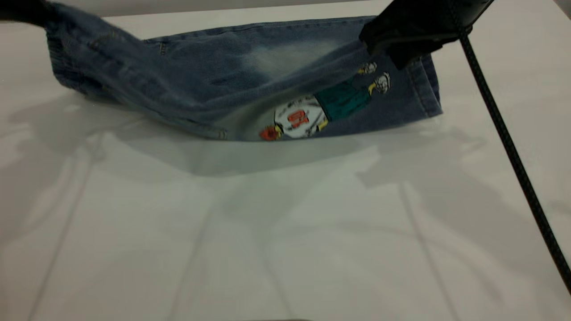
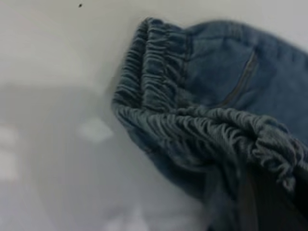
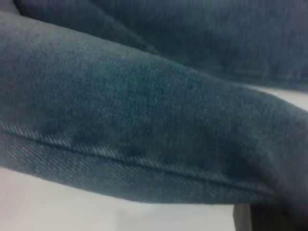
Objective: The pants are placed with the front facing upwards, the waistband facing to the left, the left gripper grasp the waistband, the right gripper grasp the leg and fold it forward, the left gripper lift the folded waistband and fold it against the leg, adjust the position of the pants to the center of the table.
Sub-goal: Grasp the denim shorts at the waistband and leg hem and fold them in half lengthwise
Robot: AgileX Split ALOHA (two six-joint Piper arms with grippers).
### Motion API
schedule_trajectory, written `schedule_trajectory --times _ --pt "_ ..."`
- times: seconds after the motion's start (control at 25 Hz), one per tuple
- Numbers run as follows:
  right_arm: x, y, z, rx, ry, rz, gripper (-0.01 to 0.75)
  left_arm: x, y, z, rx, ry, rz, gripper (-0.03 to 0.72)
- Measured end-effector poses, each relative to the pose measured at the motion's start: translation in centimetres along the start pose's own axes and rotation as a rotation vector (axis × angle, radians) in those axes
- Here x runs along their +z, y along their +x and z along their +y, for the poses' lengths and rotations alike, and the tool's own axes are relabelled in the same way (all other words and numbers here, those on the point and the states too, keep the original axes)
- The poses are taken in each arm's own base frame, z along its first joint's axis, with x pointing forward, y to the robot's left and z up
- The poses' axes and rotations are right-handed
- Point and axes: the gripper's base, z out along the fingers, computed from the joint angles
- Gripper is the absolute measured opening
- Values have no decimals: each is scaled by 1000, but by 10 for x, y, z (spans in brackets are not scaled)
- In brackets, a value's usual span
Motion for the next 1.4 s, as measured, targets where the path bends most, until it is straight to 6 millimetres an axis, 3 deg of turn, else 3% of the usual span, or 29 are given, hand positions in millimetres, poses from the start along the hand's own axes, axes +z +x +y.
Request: schedule_trajectory --times 0.56,0.8,1.08,1.4 --pt "3 -18 -29 176 -22 -207 36 29 0 16 -520 -32 -128 60" --pt "32 -21 -29 216 -46 -240 36 37 -1 24 -656 -66 -191 60" --pt "68 -34 -29 240 -54 -252 36 61 -4 25 -749 -70 -206 60" --pt "79 -55 -42 304 -67 -387 36 84 -17 21 -807 -48 -262 60"
